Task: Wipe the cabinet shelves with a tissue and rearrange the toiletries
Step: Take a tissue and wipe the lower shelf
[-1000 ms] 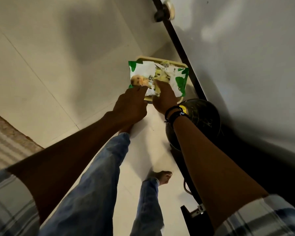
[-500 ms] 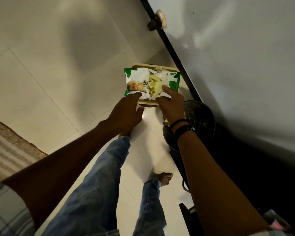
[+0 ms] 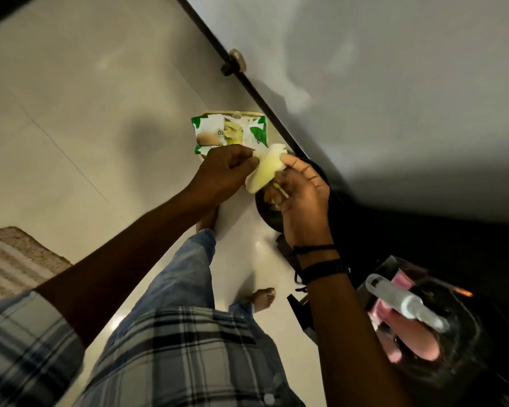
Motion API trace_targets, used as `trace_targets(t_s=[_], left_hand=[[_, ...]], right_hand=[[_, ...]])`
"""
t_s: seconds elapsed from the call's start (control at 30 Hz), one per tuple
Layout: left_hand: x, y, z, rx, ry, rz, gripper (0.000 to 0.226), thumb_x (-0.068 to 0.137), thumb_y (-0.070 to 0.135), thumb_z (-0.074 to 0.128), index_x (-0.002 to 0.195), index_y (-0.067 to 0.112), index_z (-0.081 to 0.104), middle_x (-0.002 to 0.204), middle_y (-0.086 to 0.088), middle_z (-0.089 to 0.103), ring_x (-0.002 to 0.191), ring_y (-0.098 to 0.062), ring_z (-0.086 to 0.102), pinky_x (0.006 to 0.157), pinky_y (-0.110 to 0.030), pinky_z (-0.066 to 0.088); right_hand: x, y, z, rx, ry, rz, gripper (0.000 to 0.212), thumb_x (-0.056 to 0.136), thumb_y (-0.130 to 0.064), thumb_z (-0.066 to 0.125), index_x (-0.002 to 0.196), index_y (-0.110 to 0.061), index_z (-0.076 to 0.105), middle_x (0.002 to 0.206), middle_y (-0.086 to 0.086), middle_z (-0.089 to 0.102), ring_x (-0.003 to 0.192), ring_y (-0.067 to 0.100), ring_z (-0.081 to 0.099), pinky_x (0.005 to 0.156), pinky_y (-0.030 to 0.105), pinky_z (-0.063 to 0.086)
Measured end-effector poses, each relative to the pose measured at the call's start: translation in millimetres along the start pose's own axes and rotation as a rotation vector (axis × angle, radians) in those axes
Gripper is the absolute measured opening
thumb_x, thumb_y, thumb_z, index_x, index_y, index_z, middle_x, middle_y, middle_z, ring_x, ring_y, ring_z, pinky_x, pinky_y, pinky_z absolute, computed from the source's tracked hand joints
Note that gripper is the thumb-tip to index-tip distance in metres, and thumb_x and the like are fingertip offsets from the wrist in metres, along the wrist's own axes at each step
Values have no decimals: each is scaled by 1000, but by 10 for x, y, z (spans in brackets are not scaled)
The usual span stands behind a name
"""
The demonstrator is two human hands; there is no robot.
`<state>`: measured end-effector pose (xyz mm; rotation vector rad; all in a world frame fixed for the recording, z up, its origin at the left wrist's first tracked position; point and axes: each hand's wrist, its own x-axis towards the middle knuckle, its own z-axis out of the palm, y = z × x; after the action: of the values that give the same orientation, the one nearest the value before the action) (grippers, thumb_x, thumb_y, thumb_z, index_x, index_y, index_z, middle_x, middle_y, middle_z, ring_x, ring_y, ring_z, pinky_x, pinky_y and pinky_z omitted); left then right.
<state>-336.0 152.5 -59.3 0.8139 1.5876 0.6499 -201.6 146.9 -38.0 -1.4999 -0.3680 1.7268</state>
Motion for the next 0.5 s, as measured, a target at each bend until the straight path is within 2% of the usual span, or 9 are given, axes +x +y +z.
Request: trace_targets(t_s=[0.1, 0.17, 0.27, 0.37, 0.47, 0.5], left_hand=[[-547, 158, 283, -112, -17, 15, 18, 89, 16, 61, 106, 10, 64, 97, -5, 66, 92, -18, 63, 84, -38, 55], [-958, 236, 539, -180, -57, 42, 20, 89, 16, 61, 107, 7, 64, 92, -7, 69, 83, -13, 66, 75, -30, 57], [-1550, 260, 946, -259, -121, 64, 22, 89, 14, 60, 109, 5, 62, 94, -7, 70, 82, -13, 69, 71, -27, 58], [-2027, 216, 1433, -322, -204, 58, 23, 87, 11, 61, 109, 3, 62, 96, -9, 71, 84, -16, 70, 70, -27, 58], [-2309, 166, 1858, -336, -267, 59, 19, 83, 6, 65, 102, 4, 63, 92, -9, 70, 82, -16, 70, 68, -26, 57], [-2375, 147, 1992, -312, -286, 75, 17, 82, 5, 65, 99, 6, 64, 88, -7, 71, 80, -15, 70, 67, -26, 57]], right_hand=[[-540, -141, -332, 85, -9, -46, 32, 89, 5, 52, 120, -3, 55, 108, 14, 65, 92, 23, 66, 79, 36, 58], [-937, -219, -634, 143, -22, -92, 45, 87, 6, 58, 128, -7, 49, 103, 10, 69, 98, 29, 67, 81, 40, 59], [-1516, -264, -1109, 142, -37, -172, 56, 83, 5, 63, 133, -11, 43, 108, 14, 69, 106, 32, 65, 83, 44, 57], [-1985, -225, -1632, 74, 31, -300, 55, 83, 6, 63, 132, -8, 42, 113, 20, 67, 108, 34, 64, 86, 51, 55], [-2245, -135, -2124, -7, 213, -390, 45, 82, 8, 64, 117, -16, 52, 104, 9, 71, 102, 28, 67, 89, 52, 53], [-2302, -104, -2285, -18, 260, -410, 44, 82, 8, 65, 115, -19, 52, 106, 10, 71, 102, 29, 67, 89, 50, 53]])
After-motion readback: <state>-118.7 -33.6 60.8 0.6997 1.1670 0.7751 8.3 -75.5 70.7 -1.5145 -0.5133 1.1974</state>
